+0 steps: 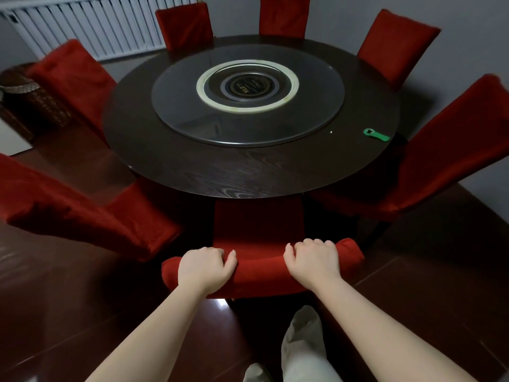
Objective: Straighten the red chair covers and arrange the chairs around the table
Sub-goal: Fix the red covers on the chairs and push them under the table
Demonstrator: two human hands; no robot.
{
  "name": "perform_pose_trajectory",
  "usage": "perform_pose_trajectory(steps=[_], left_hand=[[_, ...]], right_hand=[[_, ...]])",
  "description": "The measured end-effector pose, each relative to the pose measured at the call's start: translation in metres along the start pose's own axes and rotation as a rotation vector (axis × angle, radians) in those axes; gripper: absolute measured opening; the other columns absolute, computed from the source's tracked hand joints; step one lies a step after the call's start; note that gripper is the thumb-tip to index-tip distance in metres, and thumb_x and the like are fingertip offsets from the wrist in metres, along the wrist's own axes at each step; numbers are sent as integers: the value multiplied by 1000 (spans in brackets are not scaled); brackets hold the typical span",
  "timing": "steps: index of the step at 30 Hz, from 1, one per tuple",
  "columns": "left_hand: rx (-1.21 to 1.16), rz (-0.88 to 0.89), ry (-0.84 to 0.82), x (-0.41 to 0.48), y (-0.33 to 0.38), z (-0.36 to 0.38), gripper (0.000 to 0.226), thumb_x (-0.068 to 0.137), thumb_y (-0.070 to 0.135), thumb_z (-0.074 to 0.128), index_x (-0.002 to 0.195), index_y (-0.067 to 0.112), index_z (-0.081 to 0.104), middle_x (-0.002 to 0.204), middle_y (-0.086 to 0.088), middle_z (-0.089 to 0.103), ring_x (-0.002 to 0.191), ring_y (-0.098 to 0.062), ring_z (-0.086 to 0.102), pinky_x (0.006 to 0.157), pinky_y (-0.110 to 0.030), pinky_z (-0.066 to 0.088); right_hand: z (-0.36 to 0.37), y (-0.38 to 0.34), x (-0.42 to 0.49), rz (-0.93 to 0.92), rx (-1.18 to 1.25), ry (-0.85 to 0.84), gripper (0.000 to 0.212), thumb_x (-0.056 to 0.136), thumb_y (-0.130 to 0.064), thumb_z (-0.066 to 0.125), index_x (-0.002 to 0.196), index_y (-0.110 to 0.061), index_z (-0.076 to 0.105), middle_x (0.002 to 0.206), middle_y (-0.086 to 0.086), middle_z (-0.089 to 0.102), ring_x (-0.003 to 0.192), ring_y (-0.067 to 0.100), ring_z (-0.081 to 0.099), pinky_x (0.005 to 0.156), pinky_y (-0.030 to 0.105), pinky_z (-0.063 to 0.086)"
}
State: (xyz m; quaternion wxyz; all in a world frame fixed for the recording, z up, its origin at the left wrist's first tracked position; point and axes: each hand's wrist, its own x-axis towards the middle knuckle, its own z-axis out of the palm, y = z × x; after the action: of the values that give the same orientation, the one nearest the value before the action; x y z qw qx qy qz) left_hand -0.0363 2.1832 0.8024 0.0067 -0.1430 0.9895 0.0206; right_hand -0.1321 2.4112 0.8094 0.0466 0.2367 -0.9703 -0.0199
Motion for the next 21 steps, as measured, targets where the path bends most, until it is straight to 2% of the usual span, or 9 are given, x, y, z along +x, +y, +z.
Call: perform_pose_trajectory(steps=[3, 6, 9, 12, 19, 21], left_hand=[[10, -15, 7, -2, -1, 0, 63, 87, 62, 18, 54, 19, 51, 48, 3, 42, 50, -17, 52, 47, -30, 22], [7, -43, 17, -2, 0, -1, 63, 89, 59, 19, 58, 19, 56, 55, 1, 56, 59, -19, 62, 52, -31, 29], [36, -57, 22, -3, 4, -3, 57, 94, 53, 26, 63, 20, 60, 68, -2, 67, 69, -23, 66, 58, -32, 33], [64, -65, 0, -1, 11, -4, 55, 96, 51, 28, 67, 20, 63, 75, -4, 70, 75, -25, 67, 62, -32, 32], [64, -66, 10, -1, 12, -2, 58, 93, 52, 24, 64, 19, 61, 68, -3, 67, 69, -24, 66, 61, -33, 31], [51, -66, 9, 1, 16, -3, 58, 94, 52, 25, 65, 19, 62, 69, -4, 67, 70, -25, 66, 62, -33, 31]], right_hand=[[-4, 0, -5, -8, 17, 17, 59, 89, -45, 27, 66, -16, 72, 65, 3, 66, 64, 29, 62, 64, 37, 41], [-3, 3, -7, -26, 34, 58, 56, 89, -45, 30, 61, -17, 70, 61, 1, 63, 59, 27, 60, 60, 36, 41], [-2, 4, -5, -36, 51, 68, 57, 89, -46, 29, 59, -18, 68, 61, 0, 63, 60, 26, 61, 60, 35, 39], [0, 7, -2, -43, 43, 64, 60, 88, -48, 24, 62, -19, 69, 65, -1, 65, 64, 26, 62, 63, 35, 39], [3, 11, 1, -46, 42, 68, 60, 87, -49, 24, 61, -19, 69, 65, 0, 65, 63, 25, 62, 61, 35, 39], [1, 15, 3, -59, 17, 34, 62, 88, -51, 20, 68, -20, 71, 73, -1, 68, 71, 24, 64, 65, 35, 40]])
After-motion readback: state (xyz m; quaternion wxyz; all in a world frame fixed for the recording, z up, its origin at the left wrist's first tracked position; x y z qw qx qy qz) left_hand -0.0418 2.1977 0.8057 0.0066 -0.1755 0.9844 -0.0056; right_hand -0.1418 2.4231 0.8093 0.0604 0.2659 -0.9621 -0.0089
